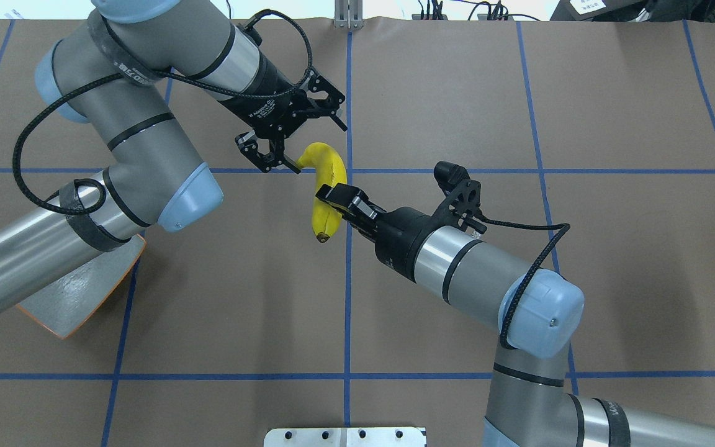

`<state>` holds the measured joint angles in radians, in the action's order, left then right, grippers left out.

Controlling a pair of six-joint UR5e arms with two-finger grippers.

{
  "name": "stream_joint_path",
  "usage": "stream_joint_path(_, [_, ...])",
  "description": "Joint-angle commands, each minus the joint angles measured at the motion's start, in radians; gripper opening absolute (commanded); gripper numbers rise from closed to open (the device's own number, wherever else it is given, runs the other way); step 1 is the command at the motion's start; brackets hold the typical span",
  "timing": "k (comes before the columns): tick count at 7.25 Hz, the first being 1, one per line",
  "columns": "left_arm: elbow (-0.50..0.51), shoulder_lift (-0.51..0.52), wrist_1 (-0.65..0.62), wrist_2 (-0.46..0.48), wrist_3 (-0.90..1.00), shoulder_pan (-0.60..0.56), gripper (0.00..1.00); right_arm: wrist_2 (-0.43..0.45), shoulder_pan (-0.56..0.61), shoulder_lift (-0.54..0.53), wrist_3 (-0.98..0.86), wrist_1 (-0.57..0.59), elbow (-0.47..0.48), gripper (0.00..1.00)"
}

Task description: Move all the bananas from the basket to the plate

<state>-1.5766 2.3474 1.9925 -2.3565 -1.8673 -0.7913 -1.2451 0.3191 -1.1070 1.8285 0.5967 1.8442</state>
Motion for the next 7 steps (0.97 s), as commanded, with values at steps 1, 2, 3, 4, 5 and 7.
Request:
stream_joint_path(1, [-0.002, 0.001, 0.002, 0.0, -0.006, 0.012, 0.94, 0.007, 0.0, 0.002, 0.0, 0.0, 0.0, 0.0])
stream_joint_path(2, [-0.002, 0.001, 0.005, 0.0, -0.006, 0.012, 0.84, 0.006, 0.0, 0.004, 0.0, 0.0, 0.0, 0.0])
stream_joint_path(3, [-0.002, 0.001, 0.009, 0.0, -0.006, 0.015, 0.72, 0.006, 0.0, 0.007, 0.0, 0.0, 0.0, 0.0])
stream_joint_path(4, [-0.002, 0.001, 0.009, 0.0, -0.006, 0.017, 0.59, 0.007, 0.0, 0.01, 0.0, 0.0, 0.0, 0.0])
stream_joint_path(5, [-0.002, 0.001, 0.009, 0.0, -0.006, 0.017, 0.17, 0.007, 0.0, 0.01, 0.0, 0.0, 0.0, 0.0])
stream_joint_path(7, [-0.005, 0.001, 0.008, 0.0, -0.003, 0.018, 0.0, 0.006, 0.0, 0.009, -0.017, -0.003, -0.002, 0.56])
